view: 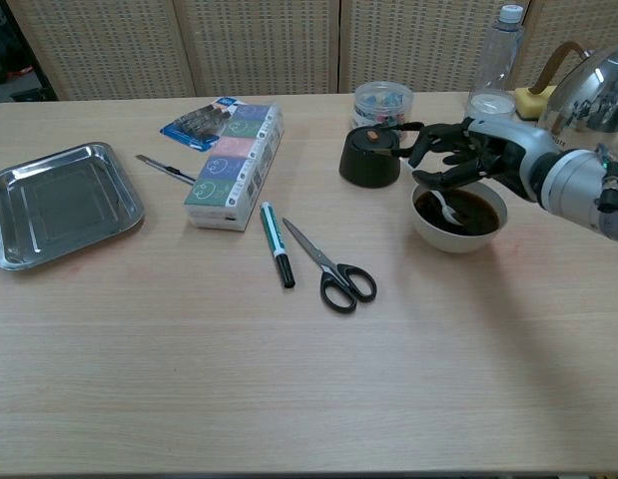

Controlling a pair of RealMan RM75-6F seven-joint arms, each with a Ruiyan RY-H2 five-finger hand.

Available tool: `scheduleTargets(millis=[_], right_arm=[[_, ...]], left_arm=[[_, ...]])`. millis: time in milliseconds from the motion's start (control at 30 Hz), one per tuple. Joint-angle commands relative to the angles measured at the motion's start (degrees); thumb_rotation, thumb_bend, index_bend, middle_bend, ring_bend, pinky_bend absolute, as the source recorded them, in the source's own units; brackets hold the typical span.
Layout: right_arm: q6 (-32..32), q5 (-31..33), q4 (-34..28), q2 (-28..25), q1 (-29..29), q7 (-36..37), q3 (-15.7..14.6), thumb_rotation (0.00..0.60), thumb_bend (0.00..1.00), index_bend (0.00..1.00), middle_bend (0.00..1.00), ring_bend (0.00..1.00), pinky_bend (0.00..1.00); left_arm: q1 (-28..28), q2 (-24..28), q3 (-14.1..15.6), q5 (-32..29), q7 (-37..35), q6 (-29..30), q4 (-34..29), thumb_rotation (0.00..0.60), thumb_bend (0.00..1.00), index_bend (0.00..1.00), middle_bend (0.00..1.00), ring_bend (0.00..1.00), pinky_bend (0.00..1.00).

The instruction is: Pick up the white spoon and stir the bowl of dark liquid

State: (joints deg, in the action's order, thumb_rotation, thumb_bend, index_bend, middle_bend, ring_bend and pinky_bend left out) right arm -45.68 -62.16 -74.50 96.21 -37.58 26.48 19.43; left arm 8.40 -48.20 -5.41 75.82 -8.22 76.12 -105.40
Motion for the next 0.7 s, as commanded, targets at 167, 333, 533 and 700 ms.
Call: scheduleTargets(millis=[167, 333, 533, 700], right_arm=[[1.38, 2.2, 3.71, 2.09, -1.71, -0.66, 1.44, 0.6, 0.57, 0.57, 0.0, 0.0, 0.0], [0.92, 2.07, 4.21, 1.4, -1.3, -0.46, 1.76, 0.6, 0.57, 0.57, 0.0, 0.0, 0.0], [0.11, 0.98, 2.77, -0.65, 0.23, 0.25, 1.2, 0.6, 0.57, 0.57, 0.0, 0.0, 0.0], [-0.67, -0.27, 0.26, -2.73, 2.14, 1.23, 0.05, 0.6, 0.57, 0.57, 0.0, 0.0, 0.0]], left_arm=[[0.02, 0.05, -0.1, -0.36, -0.21, -0.13, 0.15, 0.6, 0.0, 0.0, 0.0, 0.0, 0.0], [0.03, 0.05, -0.09, -0.27, -0.25, -0.13, 0.21, 0.6, 0.0, 0.0, 0.0, 0.0, 0.0], [0.08, -0.11, 0.01, -0.05, 0.35, -0.07, -0.02, 0.6, 0.0, 0.0, 0.0, 0.0, 0.0], [0.05, -0.26, 0.16, 0.2, 1.0, 0.1, -0.32, 0.6, 0.0, 0.0, 0.0, 0.0, 0.0]])
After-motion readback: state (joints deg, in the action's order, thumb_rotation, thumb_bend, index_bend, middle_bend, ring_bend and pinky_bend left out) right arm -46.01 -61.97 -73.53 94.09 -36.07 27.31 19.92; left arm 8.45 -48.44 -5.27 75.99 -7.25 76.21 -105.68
